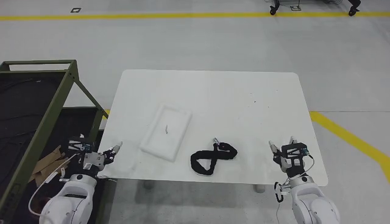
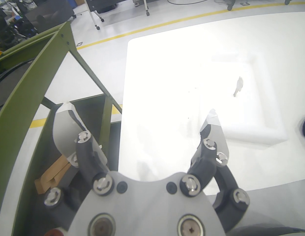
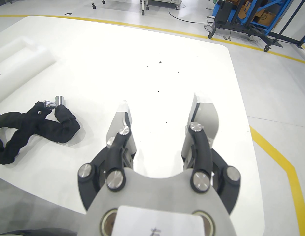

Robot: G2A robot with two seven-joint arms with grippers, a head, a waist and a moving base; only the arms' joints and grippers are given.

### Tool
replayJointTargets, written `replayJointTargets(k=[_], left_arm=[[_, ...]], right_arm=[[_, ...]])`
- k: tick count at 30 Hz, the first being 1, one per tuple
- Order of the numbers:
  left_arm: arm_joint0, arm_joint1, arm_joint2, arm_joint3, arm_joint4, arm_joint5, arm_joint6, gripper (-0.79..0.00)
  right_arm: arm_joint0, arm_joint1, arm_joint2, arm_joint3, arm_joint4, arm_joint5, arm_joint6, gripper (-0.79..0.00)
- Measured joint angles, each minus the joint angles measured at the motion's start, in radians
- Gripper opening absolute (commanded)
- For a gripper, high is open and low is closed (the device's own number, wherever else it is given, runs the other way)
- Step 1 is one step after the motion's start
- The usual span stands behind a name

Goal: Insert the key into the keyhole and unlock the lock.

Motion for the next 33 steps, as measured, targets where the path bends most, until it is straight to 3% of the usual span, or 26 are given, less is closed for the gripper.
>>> replayJointTargets(k=[7,10,13,17,23,25,33], left_arm=[[-0.170,-0.003,0.033,-0.057,-0.198,-0.064,-0.261,0.000],[-0.282,-0.006,0.073,-0.051,-0.300,-0.056,-0.440,0.000],[-0.418,-0.009,0.108,-0.021,-0.417,-0.035,-0.637,0.000],[-0.585,-0.010,0.161,0.032,-0.446,0.014,-0.850,0.000],[-0.805,-0.022,0.256,0.214,-0.537,0.030,-1.027,0.000],[-0.842,-0.025,0.275,0.254,-0.583,0.016,-1.056,0.000],[-0.835,-0.024,0.274,0.247,-0.571,0.016,-1.052,0.000]], right_arm=[[0.000,0.000,0.000,0.000,0.000,0.000,0.000,0.000],[0.000,0.000,0.000,0.000,0.000,0.000,0.000,0.000],[0.000,0.000,0.000,0.000,0.000,0.000,0.000,0.000],[0.000,0.000,0.000,0.000,0.000,0.000,0.000,0.000],[0.000,0.000,0.000,0.000,0.000,0.000,0.000,0.000],[0.000,0.000,0.000,0.000,0.000,0.000,0.000,0.000],[0.000,0.000,0.000,0.000,0.000,0.000,0.000,0.000]])
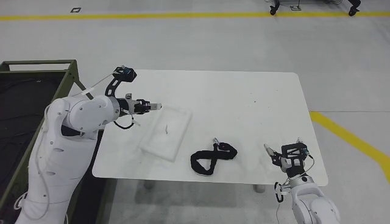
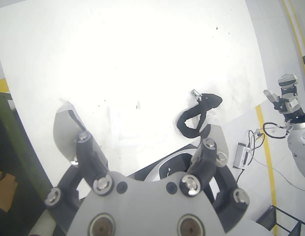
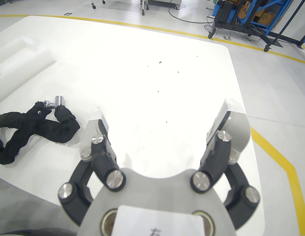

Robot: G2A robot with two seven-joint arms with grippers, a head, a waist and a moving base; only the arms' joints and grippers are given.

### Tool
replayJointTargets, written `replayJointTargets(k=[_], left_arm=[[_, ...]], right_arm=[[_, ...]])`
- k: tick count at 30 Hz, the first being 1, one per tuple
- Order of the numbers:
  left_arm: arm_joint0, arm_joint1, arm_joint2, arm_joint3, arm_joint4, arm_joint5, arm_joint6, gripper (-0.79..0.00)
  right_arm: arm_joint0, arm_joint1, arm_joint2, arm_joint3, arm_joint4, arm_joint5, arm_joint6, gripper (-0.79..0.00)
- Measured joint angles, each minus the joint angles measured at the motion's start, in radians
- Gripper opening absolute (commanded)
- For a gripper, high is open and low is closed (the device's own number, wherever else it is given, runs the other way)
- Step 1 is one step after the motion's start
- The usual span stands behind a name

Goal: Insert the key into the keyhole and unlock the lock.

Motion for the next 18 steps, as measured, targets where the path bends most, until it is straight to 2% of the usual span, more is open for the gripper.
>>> replayJointTargets(k=[4,7,12,18], left_arm=[[0.005,-0.001,0.003,0.008,-0.009,0.001,-0.002,0.000],[-0.028,-0.009,0.027,0.099,-0.112,-0.001,-0.022,0.000],[-0.202,-0.045,0.168,0.371,-0.188,-0.051,-0.050,0.000],[-0.366,-0.120,0.361,0.681,-0.261,-0.092,-0.028,0.000]], right_arm=[[0.000,0.000,0.000,0.000,0.000,0.000,0.000,0.000],[0.000,0.000,0.000,0.000,0.000,0.000,0.000,0.000],[0.000,0.000,0.000,0.000,0.000,0.000,0.000,0.000],[0.000,0.000,0.000,0.000,0.000,0.000,0.000,0.000]])
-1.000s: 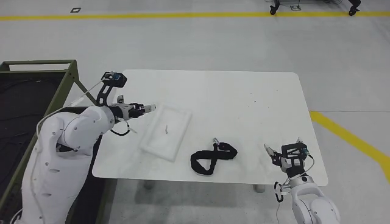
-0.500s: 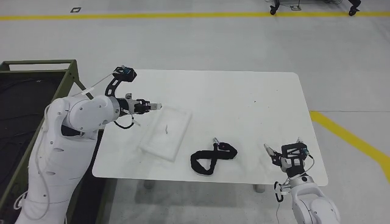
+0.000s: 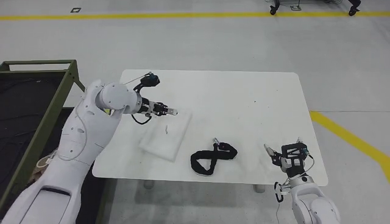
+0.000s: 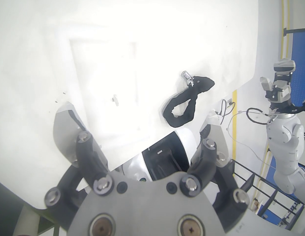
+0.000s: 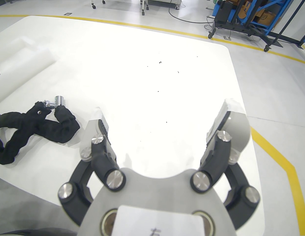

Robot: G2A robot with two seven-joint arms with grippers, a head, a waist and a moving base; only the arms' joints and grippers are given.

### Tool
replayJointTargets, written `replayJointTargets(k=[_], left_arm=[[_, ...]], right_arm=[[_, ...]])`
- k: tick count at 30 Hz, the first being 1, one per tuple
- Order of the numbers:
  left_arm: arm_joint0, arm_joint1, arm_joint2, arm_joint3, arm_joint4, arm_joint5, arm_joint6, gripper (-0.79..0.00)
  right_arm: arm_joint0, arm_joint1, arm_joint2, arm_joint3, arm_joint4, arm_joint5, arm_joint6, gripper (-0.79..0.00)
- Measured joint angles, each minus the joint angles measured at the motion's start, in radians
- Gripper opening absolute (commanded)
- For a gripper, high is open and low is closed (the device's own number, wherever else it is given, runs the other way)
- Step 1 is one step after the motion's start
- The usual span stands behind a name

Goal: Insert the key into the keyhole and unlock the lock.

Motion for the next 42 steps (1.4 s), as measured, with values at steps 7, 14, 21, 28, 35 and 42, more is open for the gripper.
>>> replayJointTargets(k=[7,14,21,28,35,42], left_arm=[[-0.098,-0.097,0.176,0.256,-0.025,-0.005,-0.005,0.000],[-0.158,-0.168,0.252,0.445,-0.025,0.005,0.017,-0.157],[-0.184,-0.205,0.275,0.561,-0.019,-0.042,0.065,-0.385],[-0.190,-0.226,0.284,0.608,-0.006,-0.095,0.140,-0.437],[-0.190,-0.237,0.285,0.643,0.001,-0.168,0.190,-0.172],[-0.193,-0.244,0.293,0.650,0.015,-0.178,0.151,0.000]], right_arm=[[0.000,0.000,0.000,0.000,0.000,0.000,0.000,0.000],[0.000,0.000,0.000,0.000,0.000,0.000,0.000,0.000],[0.000,0.000,0.000,0.000,0.000,0.000,0.000,0.000],[0.000,0.000,0.000,0.000,0.000,0.000,0.000,0.000],[0.000,0.000,0.000,0.000,0.000,0.000,0.000,0.000],[0.000,0.000,0.000,0.000,0.000,0.000,0.000,0.000]])
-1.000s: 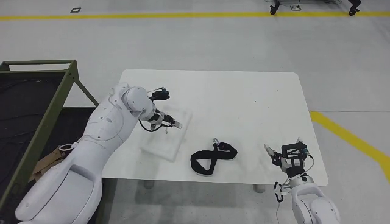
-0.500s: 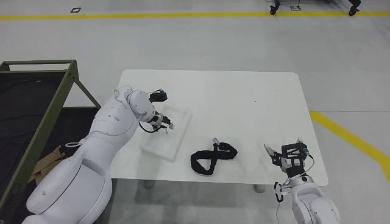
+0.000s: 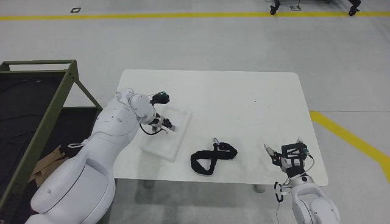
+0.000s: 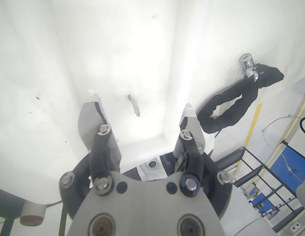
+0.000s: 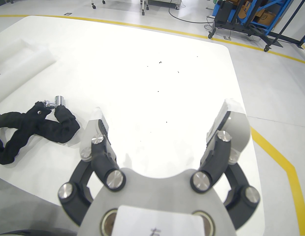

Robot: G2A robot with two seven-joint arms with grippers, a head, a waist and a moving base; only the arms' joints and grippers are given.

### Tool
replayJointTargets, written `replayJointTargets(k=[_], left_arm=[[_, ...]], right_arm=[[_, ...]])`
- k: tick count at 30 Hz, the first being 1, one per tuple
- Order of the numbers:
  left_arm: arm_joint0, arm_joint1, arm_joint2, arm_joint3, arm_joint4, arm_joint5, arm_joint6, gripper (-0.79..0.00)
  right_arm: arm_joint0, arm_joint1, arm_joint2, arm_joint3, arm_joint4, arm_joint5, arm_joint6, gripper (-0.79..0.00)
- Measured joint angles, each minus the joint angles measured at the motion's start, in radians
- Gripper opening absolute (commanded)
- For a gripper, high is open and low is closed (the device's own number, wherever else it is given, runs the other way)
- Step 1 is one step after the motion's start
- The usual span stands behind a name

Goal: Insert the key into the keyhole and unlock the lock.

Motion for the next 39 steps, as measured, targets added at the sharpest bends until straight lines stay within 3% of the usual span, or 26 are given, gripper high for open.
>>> replayJointTargets(k=[24,36,39], left_arm=[[0.002,0.000,0.000,-0.002,0.000,0.001,0.007,0.000],[0.033,0.031,-0.016,-0.055,0.044,0.043,0.100,0.000],[0.041,0.037,-0.014,-0.082,0.063,0.048,0.106,-0.068]], right_arm=[[0.000,0.000,0.000,0.000,0.000,0.000,0.000,0.000],[0.000,0.000,0.000,0.000,0.000,0.000,0.000,0.000],[0.000,0.000,0.000,0.000,0.000,0.000,0.000,0.000]])
